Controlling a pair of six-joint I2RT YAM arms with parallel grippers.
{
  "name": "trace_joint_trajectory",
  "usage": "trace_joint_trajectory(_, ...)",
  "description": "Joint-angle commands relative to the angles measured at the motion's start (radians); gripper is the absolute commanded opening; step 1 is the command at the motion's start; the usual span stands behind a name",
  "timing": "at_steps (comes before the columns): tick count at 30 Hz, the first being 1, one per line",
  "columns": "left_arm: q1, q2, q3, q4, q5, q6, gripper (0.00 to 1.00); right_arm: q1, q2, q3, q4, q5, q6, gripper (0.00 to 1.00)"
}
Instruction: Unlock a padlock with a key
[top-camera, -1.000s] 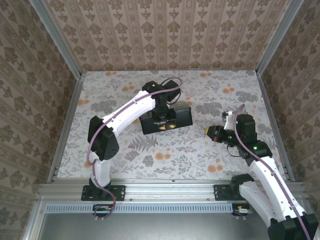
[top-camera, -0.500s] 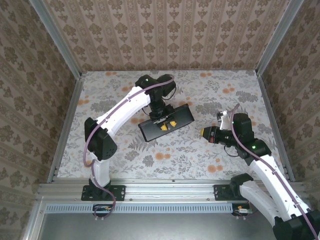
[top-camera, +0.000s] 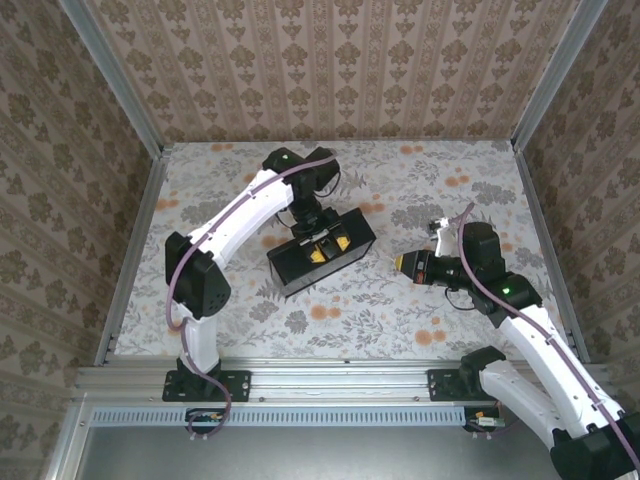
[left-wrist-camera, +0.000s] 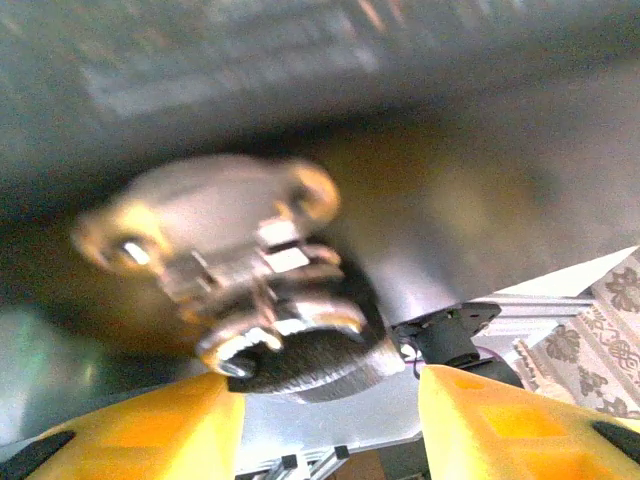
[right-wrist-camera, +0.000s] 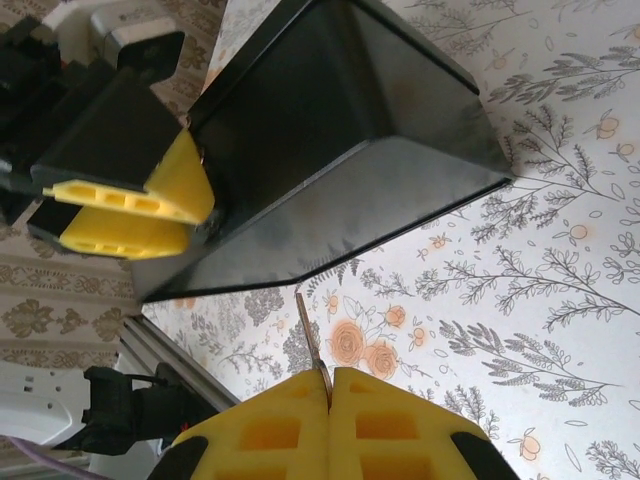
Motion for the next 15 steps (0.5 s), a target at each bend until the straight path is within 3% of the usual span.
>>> trace_joint_trajectory(1,0.029,-0.008,0.052,0.003,0.030,0.039,0.54,0.025,0.009,0.037,-0.018,0.028,0.011,0.00)
trace_joint_trajectory(8,0.037,-0.043,0.086,0.093,0.061,0.157,0.62,0.058,0.050,0.077,-0.030,0.042,0.011,0.00)
trace_joint_trajectory(12,0.058,-0.069,0.135,0.066,-0.017,0.326,0.63,0.062,0.086,0.113,-0.043,0.051,0.002,0.00)
trace_joint_trajectory(15,0.075,-0.082,0.163,0.055,-0.106,0.539,0.64,0.062,0.101,0.127,-0.045,0.055,0.000,0.00)
